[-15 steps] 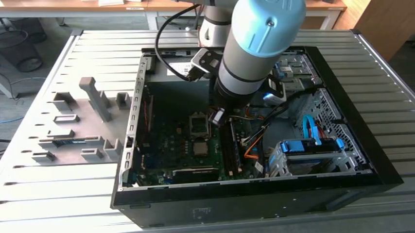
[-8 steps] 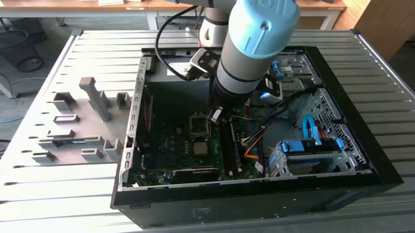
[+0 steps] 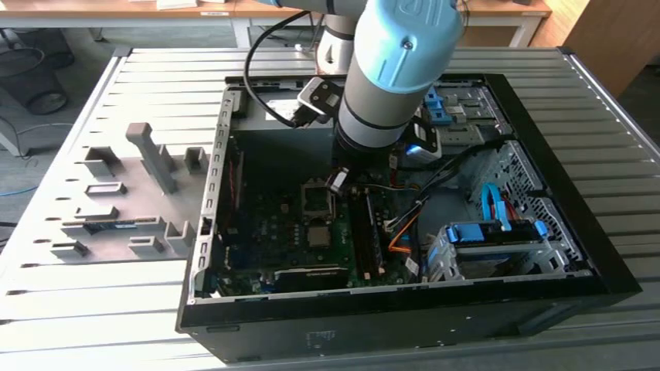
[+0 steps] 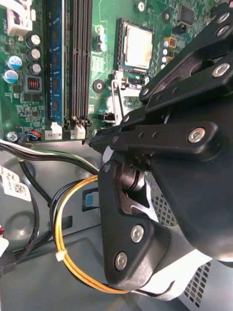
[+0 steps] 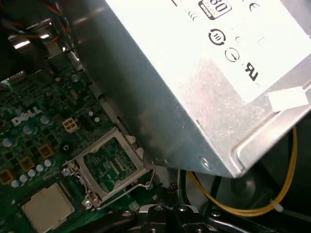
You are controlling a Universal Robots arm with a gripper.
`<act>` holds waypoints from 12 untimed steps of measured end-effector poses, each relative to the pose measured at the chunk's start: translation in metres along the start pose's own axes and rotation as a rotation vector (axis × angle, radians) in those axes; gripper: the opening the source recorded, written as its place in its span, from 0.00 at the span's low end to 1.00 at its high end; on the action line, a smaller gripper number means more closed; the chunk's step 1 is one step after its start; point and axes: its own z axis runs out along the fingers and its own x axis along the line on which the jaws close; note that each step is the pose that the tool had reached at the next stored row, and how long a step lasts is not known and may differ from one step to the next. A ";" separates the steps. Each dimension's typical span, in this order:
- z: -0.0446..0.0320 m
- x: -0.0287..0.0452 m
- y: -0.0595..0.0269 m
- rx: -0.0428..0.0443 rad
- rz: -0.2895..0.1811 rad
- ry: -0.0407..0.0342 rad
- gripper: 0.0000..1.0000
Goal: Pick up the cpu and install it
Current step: 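Close the cpu cover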
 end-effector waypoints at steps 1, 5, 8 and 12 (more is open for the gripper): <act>0.0007 0.0002 0.0001 0.0009 0.004 -0.0006 0.10; 0.0036 0.0009 0.0006 0.0096 0.047 -0.0101 0.10; 0.0058 0.0023 0.0027 0.0141 0.070 -0.0154 0.10; 0.0102 0.0052 0.0061 0.0111 0.072 -0.0206 0.10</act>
